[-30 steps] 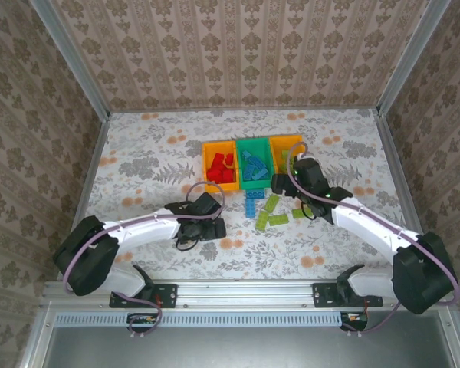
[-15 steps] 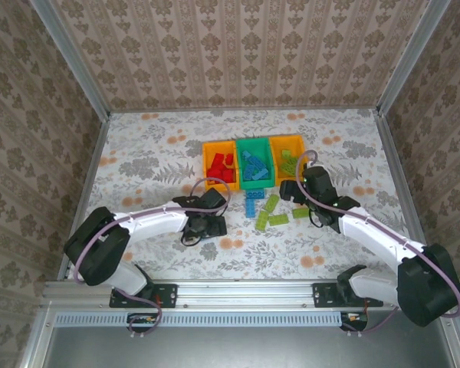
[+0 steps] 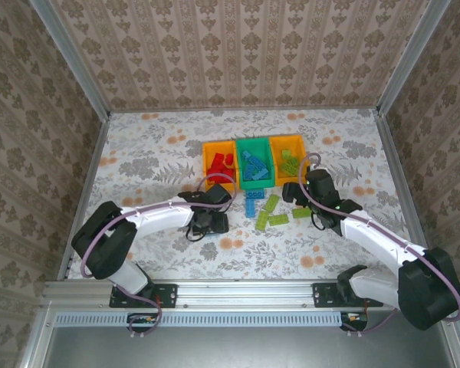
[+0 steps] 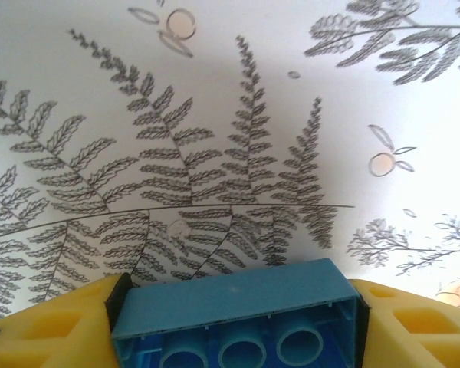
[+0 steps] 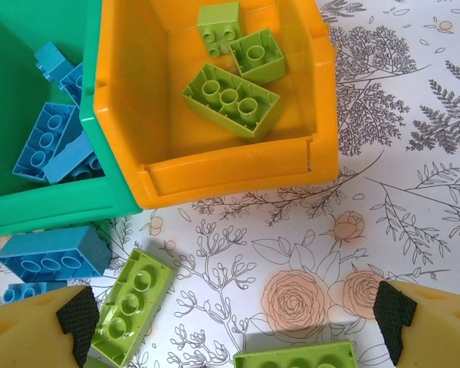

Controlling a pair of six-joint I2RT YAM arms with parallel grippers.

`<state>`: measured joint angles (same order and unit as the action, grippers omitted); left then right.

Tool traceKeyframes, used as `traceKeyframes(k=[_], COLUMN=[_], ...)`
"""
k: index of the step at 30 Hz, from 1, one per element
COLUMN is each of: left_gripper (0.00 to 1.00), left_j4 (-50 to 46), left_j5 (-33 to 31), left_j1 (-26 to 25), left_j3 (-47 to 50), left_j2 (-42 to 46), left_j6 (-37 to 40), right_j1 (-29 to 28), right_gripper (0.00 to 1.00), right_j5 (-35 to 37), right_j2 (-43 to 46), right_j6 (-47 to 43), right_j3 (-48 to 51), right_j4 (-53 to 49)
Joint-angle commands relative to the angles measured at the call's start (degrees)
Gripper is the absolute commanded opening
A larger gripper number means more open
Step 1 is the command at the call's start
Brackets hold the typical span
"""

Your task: Sort the legos into containers by color

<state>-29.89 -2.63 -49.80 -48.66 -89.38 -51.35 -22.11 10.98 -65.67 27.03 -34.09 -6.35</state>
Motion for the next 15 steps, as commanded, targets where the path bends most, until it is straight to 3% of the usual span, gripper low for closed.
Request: traceKeyframes(k=[1,7,15], left_gripper=[0.46,0.47,0.48], left_j4=[0.27,-2.52,-5.07], left_j5=[-0.52,-1.71,-0.85], left_j1=[-0.03,0.01,2.44], left_j3=[-2.72,-10.52,-30.49], left_j2=[-0.45,-1.6,-8.82], left_j6=[3.0,8.43,20.56], right_j1=[0.38,0.38,0.22], right_gripper=[0.96,0.95,0.9], right_j5=[0.53,-1.2,-3.77], right_j2=[0.54,1.59,7.7], right_j6=[0.18,0.44,2.41], right_j3=[1.34,3.51,8.77], right_j4=[0.31,0.2,1.45])
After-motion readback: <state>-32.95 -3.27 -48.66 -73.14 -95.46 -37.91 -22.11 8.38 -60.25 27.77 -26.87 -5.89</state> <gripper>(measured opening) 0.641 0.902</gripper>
